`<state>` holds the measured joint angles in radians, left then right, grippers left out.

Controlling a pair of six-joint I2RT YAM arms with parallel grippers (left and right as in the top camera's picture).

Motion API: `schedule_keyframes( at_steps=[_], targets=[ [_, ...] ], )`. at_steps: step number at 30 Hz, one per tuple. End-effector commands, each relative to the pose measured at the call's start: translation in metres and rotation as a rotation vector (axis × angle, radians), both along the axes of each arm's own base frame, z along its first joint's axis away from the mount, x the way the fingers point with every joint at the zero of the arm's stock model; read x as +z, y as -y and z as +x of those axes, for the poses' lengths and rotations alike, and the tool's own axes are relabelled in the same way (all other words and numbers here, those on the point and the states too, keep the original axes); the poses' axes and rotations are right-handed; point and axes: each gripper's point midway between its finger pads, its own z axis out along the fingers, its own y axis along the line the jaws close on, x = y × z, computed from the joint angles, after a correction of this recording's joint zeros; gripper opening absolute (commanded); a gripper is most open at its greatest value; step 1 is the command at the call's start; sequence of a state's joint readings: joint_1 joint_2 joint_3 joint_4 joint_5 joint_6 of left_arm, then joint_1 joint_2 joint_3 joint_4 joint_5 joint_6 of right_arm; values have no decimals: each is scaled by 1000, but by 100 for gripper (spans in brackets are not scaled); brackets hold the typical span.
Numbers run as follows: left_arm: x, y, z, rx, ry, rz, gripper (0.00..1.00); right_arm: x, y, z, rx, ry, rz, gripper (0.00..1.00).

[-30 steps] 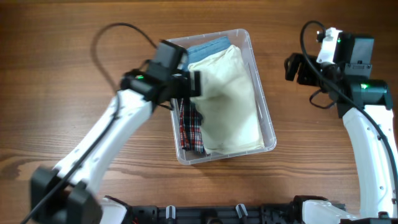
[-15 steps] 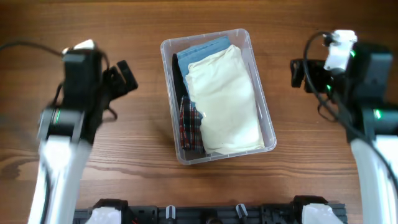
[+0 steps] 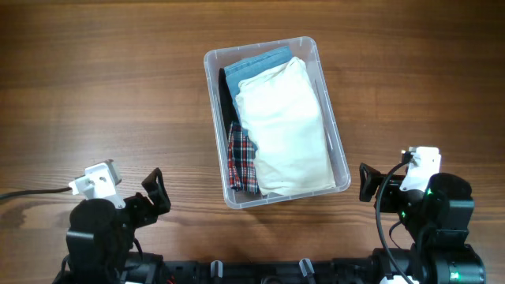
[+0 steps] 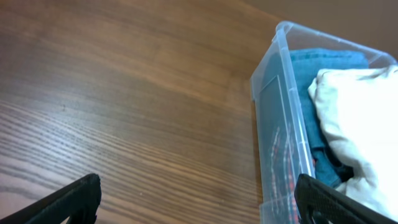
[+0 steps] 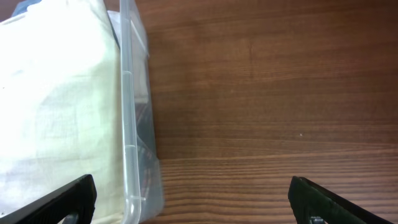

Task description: Pack container

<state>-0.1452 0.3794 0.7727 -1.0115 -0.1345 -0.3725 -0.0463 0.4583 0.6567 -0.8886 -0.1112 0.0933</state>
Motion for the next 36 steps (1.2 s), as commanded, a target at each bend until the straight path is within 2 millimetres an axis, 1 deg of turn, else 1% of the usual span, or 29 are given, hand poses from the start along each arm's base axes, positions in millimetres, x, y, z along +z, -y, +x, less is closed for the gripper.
schedule_keyframes(
  at_steps=[1, 4, 6, 7, 8, 9, 10, 11, 13, 14, 16, 17, 18, 19, 20, 36],
  targets=[
    [-4, -2, -2, 8, -13, 6, 100, -4, 1, 1, -16, -16, 9, 100],
    [-5, -2, -3, 8, -15, 6, 100, -4, 1, 1, -16, -15, 9, 100],
    [-4, -2, -2, 8, -15, 6, 100, 6, 0, -3, 18, 44, -30, 100],
    [-4, -2, -2, 8, -15, 6, 100, 19, -3, -2, 69, 123, -68, 100],
    [-4, -2, -2, 8, -15, 6, 100, 27, -7, -2, 118, 190, -109, 100],
    [-5, -2, -3, 8, -15, 6, 100, 33, -10, -1, 156, 276, -151, 100],
    [-5, -2, -3, 8, -15, 6, 100, 35, -13, 3, 177, 372, -172, 100],
    [-5, -2, -3, 8, -15, 6, 100, 34, -16, 6, 189, 435, -175, 100],
    [-5, -2, -3, 8, -15, 6, 100, 30, -25, 16, 230, 619, -176, 100],
    [-5, -2, -3, 8, -15, 6, 100, 25, -29, 25, 249, 668, -175, 100],
    [-5, -2, -3, 8, -15, 6, 100, 22, -30, 35, 252, 775, -191, 100],
    [-4, -2, -2, 8, -15, 6, 100, 15, -28, 40, 241, 818, -206, 100],
    [-4, -2, -2, 8, -15, 6, 100, 12, -27, 40, 241, 799, -219, 100],
    [-5, -2, -3, 8, -15, 6, 100, 3, -27, 41, 247, 763, -219, 100],
    [-5, -2, -3, 8, -15, 6, 100, -1, -27, 41, 248, 750, -216, 100],
    [-4, -2, -2, 8, -15, 6, 100, -1, -27, 41, 248, 747, -216, 100]
  ],
)
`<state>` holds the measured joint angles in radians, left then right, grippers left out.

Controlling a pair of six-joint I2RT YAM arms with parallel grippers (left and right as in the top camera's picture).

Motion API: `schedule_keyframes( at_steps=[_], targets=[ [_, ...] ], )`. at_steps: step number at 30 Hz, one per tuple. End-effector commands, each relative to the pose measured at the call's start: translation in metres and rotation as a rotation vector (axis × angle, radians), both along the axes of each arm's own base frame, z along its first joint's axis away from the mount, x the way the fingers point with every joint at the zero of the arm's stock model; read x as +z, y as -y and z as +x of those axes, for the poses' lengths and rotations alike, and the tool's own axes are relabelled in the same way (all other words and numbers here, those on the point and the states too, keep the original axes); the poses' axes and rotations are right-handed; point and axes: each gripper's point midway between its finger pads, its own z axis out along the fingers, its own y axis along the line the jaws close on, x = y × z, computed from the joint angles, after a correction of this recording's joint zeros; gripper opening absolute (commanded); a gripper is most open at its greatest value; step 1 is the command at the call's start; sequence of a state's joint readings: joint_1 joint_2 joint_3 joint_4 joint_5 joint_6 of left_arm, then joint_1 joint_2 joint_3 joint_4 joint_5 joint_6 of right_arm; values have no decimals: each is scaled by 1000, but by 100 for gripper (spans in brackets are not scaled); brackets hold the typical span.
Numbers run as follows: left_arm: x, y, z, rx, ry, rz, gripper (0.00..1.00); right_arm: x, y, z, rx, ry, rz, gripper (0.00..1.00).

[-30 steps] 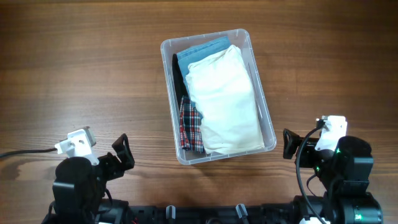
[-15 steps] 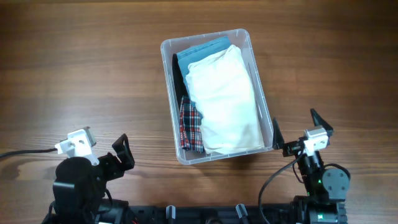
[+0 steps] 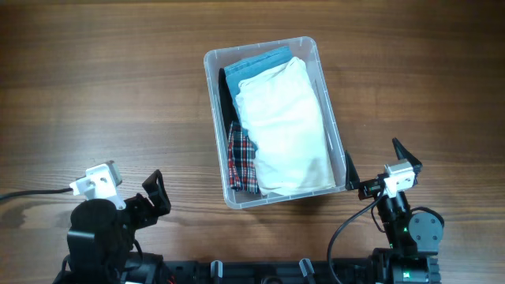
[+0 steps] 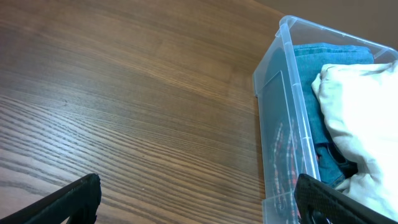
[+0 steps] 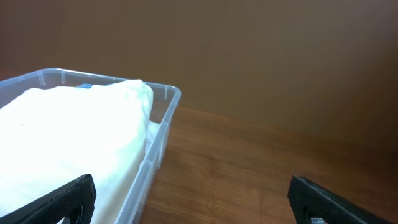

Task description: Pack container

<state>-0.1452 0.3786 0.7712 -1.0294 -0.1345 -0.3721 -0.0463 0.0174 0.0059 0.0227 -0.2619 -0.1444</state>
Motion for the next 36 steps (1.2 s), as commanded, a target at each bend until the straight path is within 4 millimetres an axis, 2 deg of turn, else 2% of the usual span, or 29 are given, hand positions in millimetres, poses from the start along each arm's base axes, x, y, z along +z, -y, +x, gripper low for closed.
schedule_keyframes(
  at_steps=[1, 8, 10, 13, 18, 34, 36],
  targets=[
    [-1, -1, 0, 8, 3, 3, 100, 2, -4, -1, 20, 14, -13, 100],
    [0, -1, 0, 8, 4, 3, 100, 2, -3, -1, 15, 13, -13, 100],
    [0, -1, 0, 8, 4, 3, 100, 2, 6, 1, -40, 10, -12, 100],
    [-1, -1, 0, 8, 3, 3, 100, 1, 7, 1, -43, 10, -13, 100],
    [0, -1, 0, 8, 4, 3, 100, -3, 36, 3, -213, -9, -12, 100],
    [-4, -1, -1, 8, 3, 3, 100, -3, 36, 3, -213, -9, -11, 100],
    [-9, -12, -6, 56, 27, 33, 100, -3, 36, 3, -213, -9, -11, 100]
  ],
)
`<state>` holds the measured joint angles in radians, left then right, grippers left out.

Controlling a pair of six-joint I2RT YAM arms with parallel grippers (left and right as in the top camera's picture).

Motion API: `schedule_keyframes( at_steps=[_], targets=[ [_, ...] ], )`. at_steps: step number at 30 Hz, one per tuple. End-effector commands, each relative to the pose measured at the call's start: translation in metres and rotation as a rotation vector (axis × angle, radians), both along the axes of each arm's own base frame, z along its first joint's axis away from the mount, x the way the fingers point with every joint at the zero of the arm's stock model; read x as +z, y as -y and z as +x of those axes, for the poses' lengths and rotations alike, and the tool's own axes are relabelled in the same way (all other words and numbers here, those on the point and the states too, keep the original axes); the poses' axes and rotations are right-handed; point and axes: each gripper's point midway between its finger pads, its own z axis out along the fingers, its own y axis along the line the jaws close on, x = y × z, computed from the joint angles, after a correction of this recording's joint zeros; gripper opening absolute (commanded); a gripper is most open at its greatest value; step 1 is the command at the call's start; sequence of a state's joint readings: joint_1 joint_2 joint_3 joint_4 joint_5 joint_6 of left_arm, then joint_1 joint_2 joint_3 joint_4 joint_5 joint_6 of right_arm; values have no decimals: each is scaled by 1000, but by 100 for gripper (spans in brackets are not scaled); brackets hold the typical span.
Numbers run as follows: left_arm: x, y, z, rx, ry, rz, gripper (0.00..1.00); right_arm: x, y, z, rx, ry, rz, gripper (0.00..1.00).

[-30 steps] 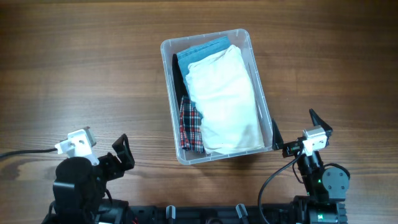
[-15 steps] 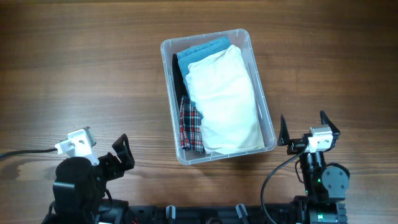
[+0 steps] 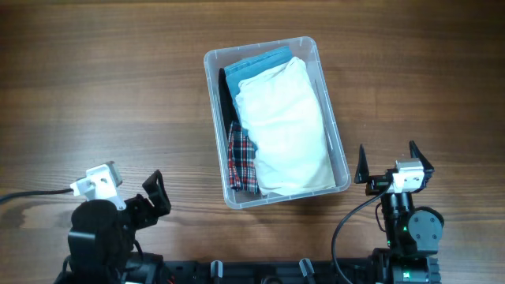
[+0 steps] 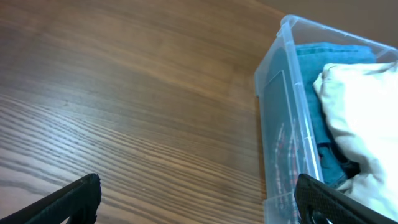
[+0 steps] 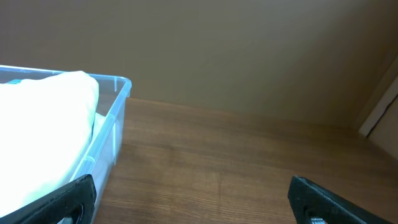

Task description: Pack container

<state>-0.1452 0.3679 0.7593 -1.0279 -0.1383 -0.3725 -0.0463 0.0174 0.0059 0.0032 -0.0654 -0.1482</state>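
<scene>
A clear plastic container (image 3: 211, 87) stands mid-table, filled with folded clothes: a cream garment (image 3: 284, 126) on top, a blue one (image 3: 252, 63) at the far end and a red plaid one (image 3: 242, 158) along the left wall. My left gripper (image 3: 146, 201) rests open at the near left, its view showing the container (image 4: 280, 93) off to the right. My right gripper (image 3: 388, 167) is open just right of the container's near corner, with the cream garment (image 5: 43, 118) at the left of its view. Both hold nothing.
Bare wooden tabletop (image 3: 102, 95) surrounds the container on all sides. A black cable (image 3: 31, 193) runs off at the near left. The arm bases sit along the near table edge.
My right gripper has turned slightly to the right and shifted a little away from the container. The left arm, the container and the clothes have not moved.
First my right gripper pointed down beside the container's right wall. Then the arm was folded back with the gripper level, looking across the table at the container. Now it has swung a little further right. The left gripper stayed open and parked.
</scene>
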Motion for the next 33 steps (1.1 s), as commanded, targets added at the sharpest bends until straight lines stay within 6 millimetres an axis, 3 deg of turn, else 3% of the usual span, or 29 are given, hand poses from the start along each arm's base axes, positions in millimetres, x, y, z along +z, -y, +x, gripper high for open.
schedule_keyframes(
  at_steps=[1, 4, 8, 12, 15, 19, 21, 33],
  targets=[
    [-13, -12, -10, 53, 29, 31, 100, 2, 3, -1, -17, 9, -10, 100],
    [-30, -12, -9, 48, 109, 27, 100, 2, 3, -1, -17, 9, -10, 100],
    [-43, -11, 24, 36, 287, 63, 100, 2, 3, -1, -16, 9, -10, 100],
    [-32, 10, 59, -112, 519, 161, 100, 2, 3, -1, -17, 9, -10, 100],
    [-28, 27, 69, -224, 671, 251, 100, 2, 3, -1, -17, 9, -10, 100],
    [-55, 30, 69, -252, 568, 225, 100, 2, 3, -1, -17, 9, -10, 100],
    [-55, 31, 69, -236, 568, 164, 100, 2, 3, -1, -17, 9, -10, 100],
    [-55, 29, 69, -231, 567, 167, 100, 2, 3, -1, -17, 9, -10, 100]
  ],
)
